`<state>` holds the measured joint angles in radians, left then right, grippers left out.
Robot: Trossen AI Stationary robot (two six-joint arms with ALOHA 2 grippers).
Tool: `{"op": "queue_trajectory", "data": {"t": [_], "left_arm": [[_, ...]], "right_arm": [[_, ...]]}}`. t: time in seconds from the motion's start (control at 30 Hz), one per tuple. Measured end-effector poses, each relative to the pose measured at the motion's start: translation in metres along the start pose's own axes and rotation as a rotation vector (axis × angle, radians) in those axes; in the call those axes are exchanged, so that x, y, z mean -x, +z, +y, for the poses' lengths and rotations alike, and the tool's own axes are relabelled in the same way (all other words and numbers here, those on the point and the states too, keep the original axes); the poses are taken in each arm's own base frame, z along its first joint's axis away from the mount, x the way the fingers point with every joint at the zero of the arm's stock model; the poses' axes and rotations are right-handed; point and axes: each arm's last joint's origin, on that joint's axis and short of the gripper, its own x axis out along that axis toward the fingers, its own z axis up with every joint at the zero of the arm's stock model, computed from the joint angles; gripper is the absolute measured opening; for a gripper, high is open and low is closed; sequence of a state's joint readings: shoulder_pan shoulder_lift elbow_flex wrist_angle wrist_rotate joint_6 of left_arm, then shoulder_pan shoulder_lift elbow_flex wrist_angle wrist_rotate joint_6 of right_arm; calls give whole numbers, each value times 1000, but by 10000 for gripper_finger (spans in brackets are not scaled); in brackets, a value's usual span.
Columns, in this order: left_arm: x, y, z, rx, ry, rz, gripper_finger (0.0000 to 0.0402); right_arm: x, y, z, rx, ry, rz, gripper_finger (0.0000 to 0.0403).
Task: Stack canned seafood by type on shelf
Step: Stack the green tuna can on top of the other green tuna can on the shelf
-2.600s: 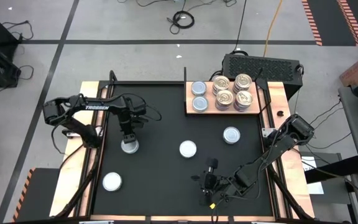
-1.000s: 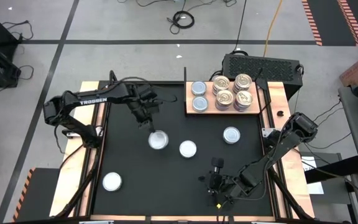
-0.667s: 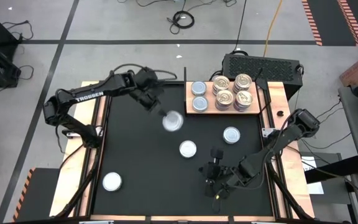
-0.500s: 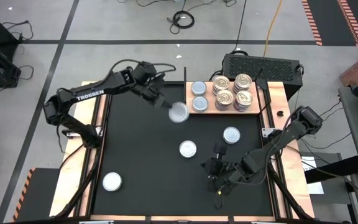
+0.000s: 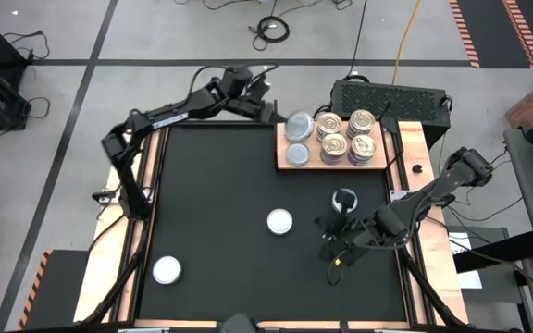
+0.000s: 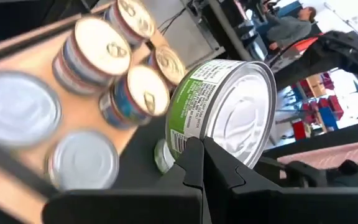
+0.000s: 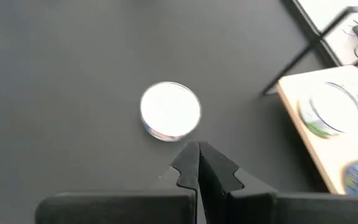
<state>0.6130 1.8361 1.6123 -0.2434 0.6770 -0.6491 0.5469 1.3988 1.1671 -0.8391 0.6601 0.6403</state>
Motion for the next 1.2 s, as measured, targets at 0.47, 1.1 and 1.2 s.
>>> {"op": "queue_trajectory", "data": {"t": [0.47,1.1,1.2], "left_arm": [[-52,44,57,87,87,-34,0],[6,53,39,-17,129,16,0],[29,53,30,-45,166,36,0]], "right_arm": [[60,2,-68,-85,-94,-145,0],[49,-27,-99,-79,-198,-59,0],[47,-40,-107,-119,-185,-75,0]]}}
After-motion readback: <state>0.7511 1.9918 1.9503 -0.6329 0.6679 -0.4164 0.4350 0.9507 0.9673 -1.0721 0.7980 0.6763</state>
